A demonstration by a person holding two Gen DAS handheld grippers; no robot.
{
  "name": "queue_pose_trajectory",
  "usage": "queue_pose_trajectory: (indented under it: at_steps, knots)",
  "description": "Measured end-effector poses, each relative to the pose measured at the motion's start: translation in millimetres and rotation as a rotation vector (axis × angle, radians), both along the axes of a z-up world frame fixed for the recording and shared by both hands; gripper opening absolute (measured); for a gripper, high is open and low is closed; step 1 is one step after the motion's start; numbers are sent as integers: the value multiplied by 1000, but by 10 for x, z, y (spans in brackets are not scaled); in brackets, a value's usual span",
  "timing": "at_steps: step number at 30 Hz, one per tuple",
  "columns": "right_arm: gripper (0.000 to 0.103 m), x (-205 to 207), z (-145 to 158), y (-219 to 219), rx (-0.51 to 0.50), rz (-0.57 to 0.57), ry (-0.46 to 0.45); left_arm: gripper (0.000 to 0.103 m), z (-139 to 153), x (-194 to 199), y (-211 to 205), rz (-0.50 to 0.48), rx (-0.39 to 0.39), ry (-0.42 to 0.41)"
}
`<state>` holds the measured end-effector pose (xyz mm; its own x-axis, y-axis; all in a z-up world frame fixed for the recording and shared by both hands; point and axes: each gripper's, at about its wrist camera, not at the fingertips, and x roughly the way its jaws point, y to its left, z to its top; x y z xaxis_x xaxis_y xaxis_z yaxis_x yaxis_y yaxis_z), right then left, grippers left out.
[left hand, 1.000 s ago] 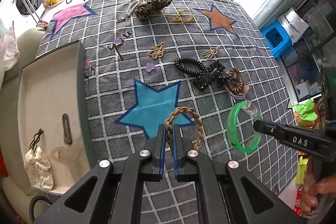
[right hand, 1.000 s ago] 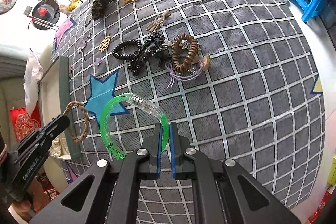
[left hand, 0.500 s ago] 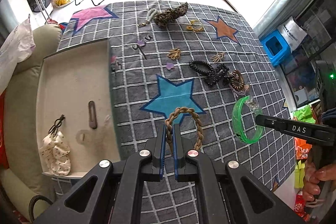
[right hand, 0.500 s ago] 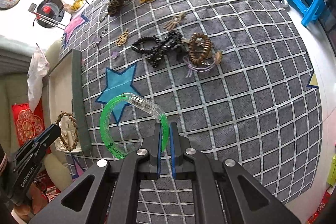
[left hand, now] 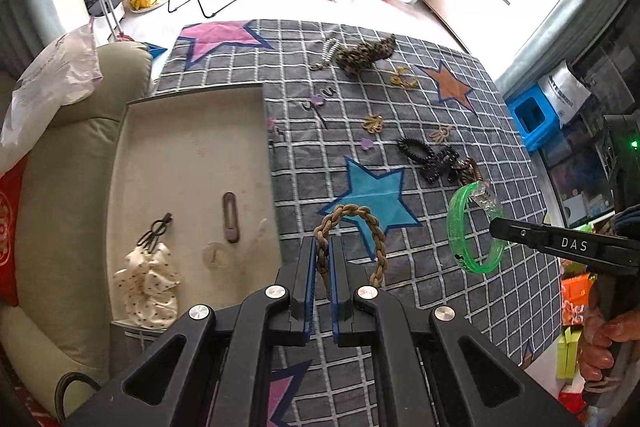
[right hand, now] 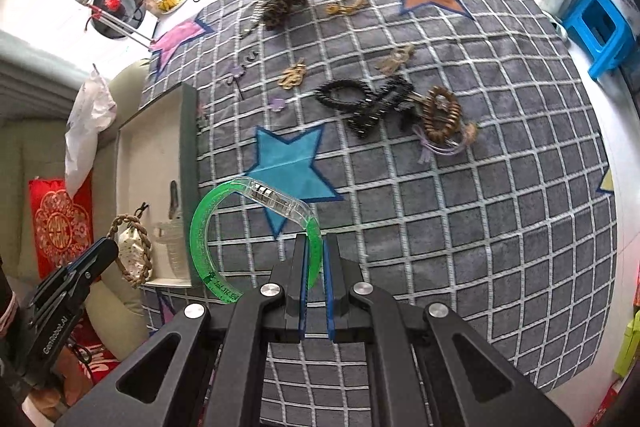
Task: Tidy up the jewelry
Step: 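Lift and carry the braided bracelet and green bangle over the white tray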
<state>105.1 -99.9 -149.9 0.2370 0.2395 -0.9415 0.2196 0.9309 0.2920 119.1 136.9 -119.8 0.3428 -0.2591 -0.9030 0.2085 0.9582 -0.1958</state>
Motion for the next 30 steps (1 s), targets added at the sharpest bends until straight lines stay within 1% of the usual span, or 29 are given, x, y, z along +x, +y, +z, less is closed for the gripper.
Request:
queue_pose_trajectory:
  at_steps: [18,30]
  knots:
    - [7,377,176,780,-21,143,-37,8,18,60,768,121,-13,-29]
    - [7,734,278,1237,-25,233,-62,8,-29,221,1169,190,-12,-46]
